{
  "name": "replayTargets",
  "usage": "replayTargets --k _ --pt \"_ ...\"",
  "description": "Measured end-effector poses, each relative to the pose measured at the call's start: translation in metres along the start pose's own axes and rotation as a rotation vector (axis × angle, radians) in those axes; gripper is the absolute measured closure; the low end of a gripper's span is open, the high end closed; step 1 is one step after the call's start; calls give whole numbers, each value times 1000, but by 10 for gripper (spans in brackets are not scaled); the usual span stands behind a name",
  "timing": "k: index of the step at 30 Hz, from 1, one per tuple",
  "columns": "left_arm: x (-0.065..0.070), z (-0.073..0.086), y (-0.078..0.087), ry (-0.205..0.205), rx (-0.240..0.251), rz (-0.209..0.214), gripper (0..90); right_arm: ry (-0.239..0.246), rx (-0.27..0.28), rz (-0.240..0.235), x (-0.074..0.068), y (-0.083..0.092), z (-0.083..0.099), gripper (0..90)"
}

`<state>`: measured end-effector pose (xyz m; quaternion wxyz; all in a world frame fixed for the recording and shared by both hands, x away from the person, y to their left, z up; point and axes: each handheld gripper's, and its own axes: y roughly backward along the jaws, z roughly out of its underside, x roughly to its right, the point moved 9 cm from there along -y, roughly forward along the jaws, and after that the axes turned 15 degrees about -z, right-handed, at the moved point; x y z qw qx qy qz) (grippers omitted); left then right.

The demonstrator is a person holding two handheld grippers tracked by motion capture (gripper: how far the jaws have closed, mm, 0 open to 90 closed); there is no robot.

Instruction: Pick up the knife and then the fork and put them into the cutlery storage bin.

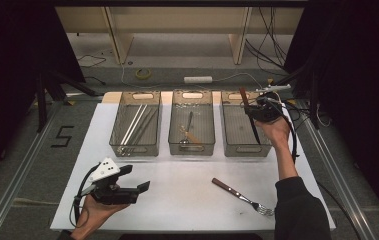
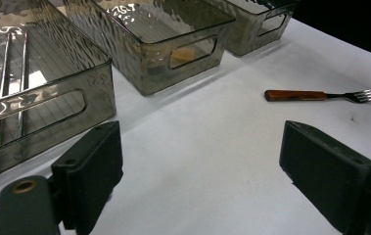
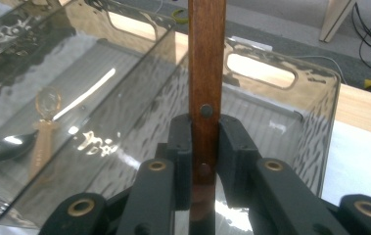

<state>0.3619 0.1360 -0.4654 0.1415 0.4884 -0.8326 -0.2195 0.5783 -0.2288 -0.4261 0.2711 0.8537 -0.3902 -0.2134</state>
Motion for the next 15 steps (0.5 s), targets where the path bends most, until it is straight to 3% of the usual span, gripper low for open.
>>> replayTargets --k 15 --pt "0 0 0 -7 -2 0 157 -39 -27 -12 3 -13 21 777"
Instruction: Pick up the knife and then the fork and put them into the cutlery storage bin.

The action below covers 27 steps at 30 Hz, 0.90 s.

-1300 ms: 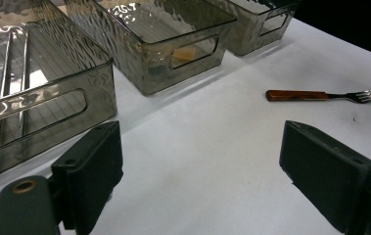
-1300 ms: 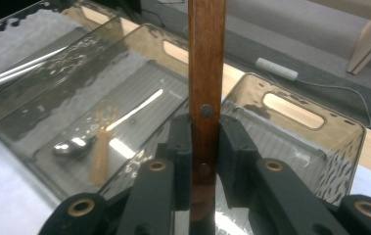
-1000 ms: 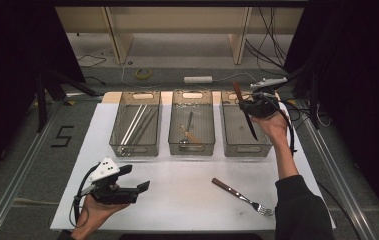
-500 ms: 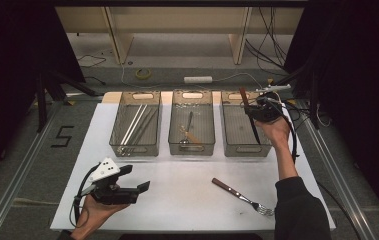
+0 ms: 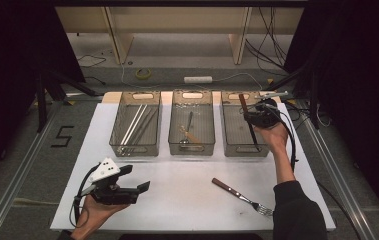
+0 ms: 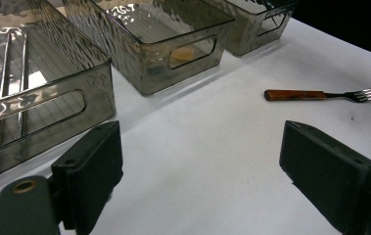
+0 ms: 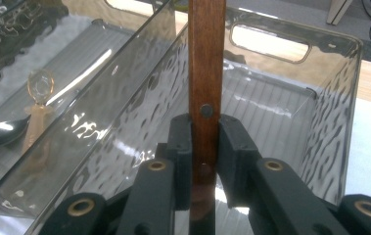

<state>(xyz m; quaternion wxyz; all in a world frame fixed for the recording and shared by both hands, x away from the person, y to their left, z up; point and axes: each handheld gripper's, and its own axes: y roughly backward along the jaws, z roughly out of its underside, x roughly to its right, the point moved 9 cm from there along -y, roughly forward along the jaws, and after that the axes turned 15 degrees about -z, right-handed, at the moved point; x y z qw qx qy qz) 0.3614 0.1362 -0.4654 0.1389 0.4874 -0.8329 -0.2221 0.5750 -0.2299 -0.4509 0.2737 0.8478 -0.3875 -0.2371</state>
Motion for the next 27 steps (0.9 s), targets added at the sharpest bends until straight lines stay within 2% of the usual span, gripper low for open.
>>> replayTargets --k 12,20,27 --pt "1 0 0 2 0 1 157 -3 -12 25 2 -6 5 776" --pt "1 0 0 2 0 1 157 -7 -56 27 3 -13 14 768" --pt "1 0 0 1 0 1 157 -32 -53 4 0 -16 14 665"
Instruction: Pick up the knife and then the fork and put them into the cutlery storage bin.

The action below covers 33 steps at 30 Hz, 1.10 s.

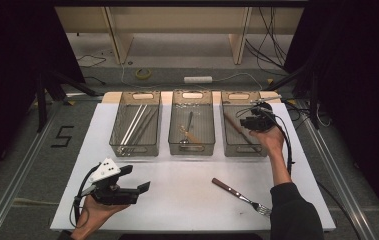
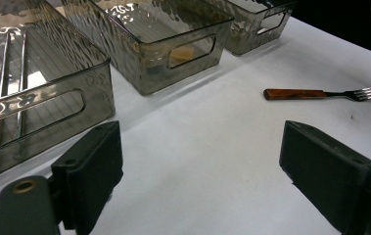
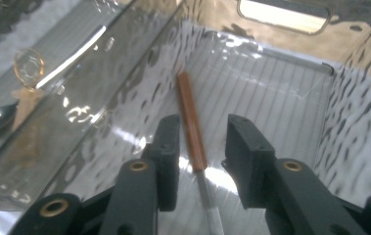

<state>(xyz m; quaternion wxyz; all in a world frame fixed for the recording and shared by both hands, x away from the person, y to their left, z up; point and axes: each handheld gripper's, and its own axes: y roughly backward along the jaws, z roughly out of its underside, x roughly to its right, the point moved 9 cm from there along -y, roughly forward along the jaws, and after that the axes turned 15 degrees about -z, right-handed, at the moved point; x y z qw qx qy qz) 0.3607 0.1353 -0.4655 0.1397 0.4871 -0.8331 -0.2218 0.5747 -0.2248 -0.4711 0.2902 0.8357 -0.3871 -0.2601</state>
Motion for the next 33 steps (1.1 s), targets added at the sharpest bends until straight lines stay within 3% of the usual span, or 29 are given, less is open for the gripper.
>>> replayTargets --k 6,9,12,21,27,33 --pt "0 0 0 1 2 -1 157 18 -16 -52 -10 6 -2 557" --pt "0 0 0 0 0 -2 157 37 -60 -84 -20 10 2 465" --pt "0 0 0 0 -2 -4 157 73 -102 -125 -33 16 8 412" --pt "0 0 -1 4 1 -5 157 171 -94 -190 -77 48 14 263" --pt "-2 0 0 7 3 -8 156 209 -86 -199 -96 59 21 231" --pt "-2 0 0 6 3 -8 156 226 -83 -238 -111 65 37 220"
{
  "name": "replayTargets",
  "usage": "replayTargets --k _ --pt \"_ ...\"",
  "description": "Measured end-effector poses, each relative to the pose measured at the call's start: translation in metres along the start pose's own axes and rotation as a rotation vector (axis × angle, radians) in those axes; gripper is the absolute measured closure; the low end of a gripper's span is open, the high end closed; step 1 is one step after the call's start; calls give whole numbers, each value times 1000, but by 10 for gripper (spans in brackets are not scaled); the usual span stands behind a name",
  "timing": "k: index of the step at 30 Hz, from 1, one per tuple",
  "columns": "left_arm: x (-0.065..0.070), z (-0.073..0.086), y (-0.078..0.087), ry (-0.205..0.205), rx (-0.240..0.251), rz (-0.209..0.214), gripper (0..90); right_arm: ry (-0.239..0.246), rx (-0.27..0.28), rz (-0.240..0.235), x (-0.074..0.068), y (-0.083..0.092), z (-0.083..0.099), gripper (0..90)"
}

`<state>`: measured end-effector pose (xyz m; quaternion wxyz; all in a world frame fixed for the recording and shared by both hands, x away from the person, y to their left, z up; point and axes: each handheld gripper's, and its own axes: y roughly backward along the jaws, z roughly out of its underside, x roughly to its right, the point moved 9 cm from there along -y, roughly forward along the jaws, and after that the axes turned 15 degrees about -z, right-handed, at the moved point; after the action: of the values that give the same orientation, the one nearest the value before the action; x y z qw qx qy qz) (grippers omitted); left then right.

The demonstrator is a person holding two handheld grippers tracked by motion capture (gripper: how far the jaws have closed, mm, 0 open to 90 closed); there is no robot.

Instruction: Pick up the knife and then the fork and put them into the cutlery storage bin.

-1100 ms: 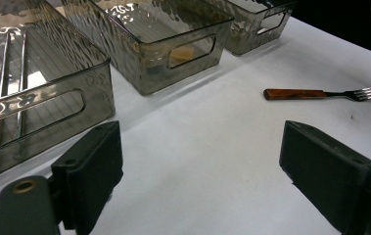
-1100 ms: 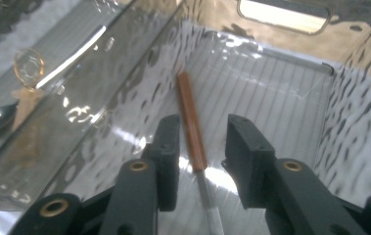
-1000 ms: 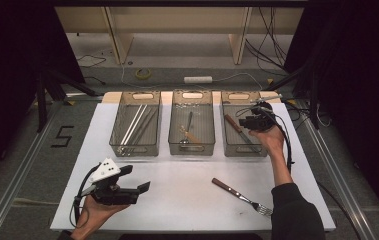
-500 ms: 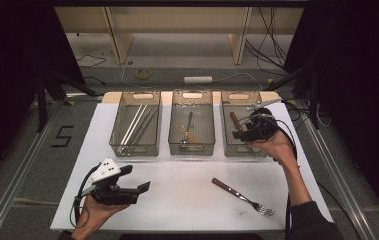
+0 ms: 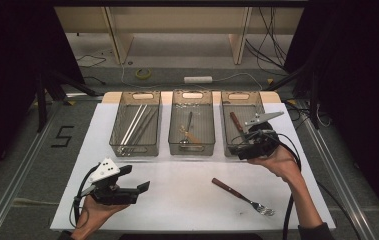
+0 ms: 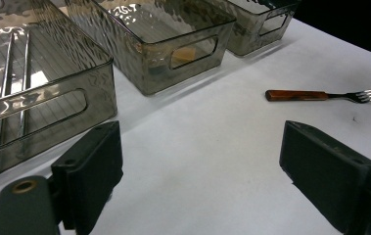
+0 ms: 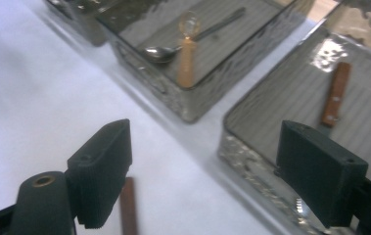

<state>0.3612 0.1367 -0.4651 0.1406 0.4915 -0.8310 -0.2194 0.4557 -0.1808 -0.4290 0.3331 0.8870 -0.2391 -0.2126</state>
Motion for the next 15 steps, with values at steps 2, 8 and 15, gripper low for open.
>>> replayTargets --k 2,8,15 --pt "0 0 0 -4 -2 0 156 8 -32 -9 -4 -1 6 214" --pt "1 0 1 -4 -1 4 156 12 -85 -30 -13 -6 22 205" --pt "2 0 2 -4 3 3 156 32 -190 -40 -22 -16 42 237"
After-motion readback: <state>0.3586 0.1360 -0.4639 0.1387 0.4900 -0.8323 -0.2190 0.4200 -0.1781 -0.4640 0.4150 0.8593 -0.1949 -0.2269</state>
